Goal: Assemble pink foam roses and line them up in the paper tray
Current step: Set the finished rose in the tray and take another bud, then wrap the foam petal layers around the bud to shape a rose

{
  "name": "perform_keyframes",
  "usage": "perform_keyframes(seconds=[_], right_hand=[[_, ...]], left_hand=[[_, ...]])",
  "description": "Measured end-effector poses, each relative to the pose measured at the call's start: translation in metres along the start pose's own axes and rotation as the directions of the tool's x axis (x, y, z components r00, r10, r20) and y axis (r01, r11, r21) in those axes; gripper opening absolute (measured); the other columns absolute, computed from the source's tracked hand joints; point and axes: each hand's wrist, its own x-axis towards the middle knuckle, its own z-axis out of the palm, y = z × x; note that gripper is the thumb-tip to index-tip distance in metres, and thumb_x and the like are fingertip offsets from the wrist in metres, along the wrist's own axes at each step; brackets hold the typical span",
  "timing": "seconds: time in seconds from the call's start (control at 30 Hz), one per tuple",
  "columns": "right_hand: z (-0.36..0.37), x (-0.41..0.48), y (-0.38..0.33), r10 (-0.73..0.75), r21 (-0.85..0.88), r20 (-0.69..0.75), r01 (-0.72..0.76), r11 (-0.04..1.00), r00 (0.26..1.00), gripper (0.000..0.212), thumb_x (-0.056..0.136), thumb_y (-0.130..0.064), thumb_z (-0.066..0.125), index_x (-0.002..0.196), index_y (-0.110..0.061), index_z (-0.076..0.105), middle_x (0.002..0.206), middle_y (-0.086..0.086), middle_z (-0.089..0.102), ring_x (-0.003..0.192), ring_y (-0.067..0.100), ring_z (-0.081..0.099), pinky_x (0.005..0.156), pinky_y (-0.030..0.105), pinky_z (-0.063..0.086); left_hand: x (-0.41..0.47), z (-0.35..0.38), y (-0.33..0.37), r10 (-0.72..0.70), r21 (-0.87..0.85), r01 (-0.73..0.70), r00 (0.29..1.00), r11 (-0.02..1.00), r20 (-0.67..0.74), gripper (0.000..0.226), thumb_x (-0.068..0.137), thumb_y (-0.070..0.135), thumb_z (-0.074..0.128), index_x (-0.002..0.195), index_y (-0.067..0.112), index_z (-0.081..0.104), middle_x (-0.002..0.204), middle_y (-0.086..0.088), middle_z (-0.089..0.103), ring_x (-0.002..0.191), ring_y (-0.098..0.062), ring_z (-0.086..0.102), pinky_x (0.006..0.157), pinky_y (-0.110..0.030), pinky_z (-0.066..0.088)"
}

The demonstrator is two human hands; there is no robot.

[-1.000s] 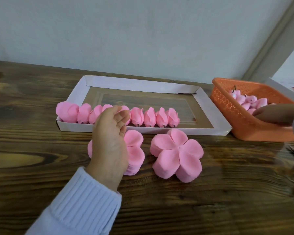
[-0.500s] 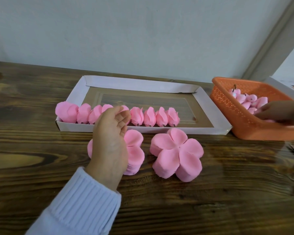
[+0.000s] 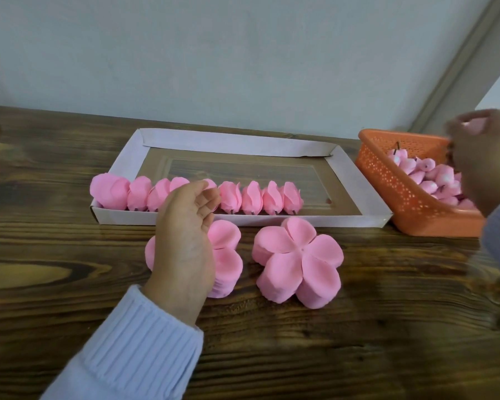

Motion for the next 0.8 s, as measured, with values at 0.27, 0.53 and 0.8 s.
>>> perform_keyframes(seconds=[0.27, 0.53, 0.8], right_hand=[[0.052, -0.118, -0.021, -0.209, -0.176, 0.777, 0.523, 0.834, 0.594, 0.014, 0.078, -0.039, 0.073, 0.082, -0.027, 0.067, 0.07, -0.011, 0.064, 0.06, -0.001, 0.057, 0.051, 0.01, 0.042], [0.067, -0.125, -0.001, -0.219, -0.244, 0.756, 0.576, 0.78, 0.616, 0.017, 0.08, -0.037, 0.076, 0.088, -0.023, 0.069, 0.085, -0.011, 0.064, 0.076, 0.007, 0.057, 0.061, 0.021, 0.043], [0.067, -0.133, -0.002, -0.276, -0.234, 0.719, 0.596, 0.768, 0.638, 0.02, 0.084, -0.034, 0.071, 0.102, -0.027, 0.068, 0.088, -0.009, 0.064, 0.077, 0.007, 0.056, 0.063, 0.023, 0.048]], left_hand=[[0.002, -0.002, -0.002, 0.015, 0.017, -0.015, 1.0, 1.0, 0.004, 0.02, 0.095, 0.016, 0.051, 0.082, 0.015, 0.066, 0.068, 0.007, 0.071, 0.078, -0.01, 0.067, 0.081, -0.024, 0.047], [0.003, -0.001, -0.003, 0.027, 0.04, -0.027, 1.0, 0.999, 0.008, 0.021, 0.095, 0.015, 0.051, 0.08, 0.016, 0.067, 0.065, 0.009, 0.071, 0.071, -0.006, 0.068, 0.08, -0.023, 0.047], [0.003, -0.002, -0.004, 0.034, 0.048, -0.034, 0.999, 0.998, 0.015, 0.021, 0.095, 0.015, 0.052, 0.079, 0.016, 0.067, 0.065, 0.008, 0.071, 0.068, -0.004, 0.069, 0.077, -0.022, 0.047]])
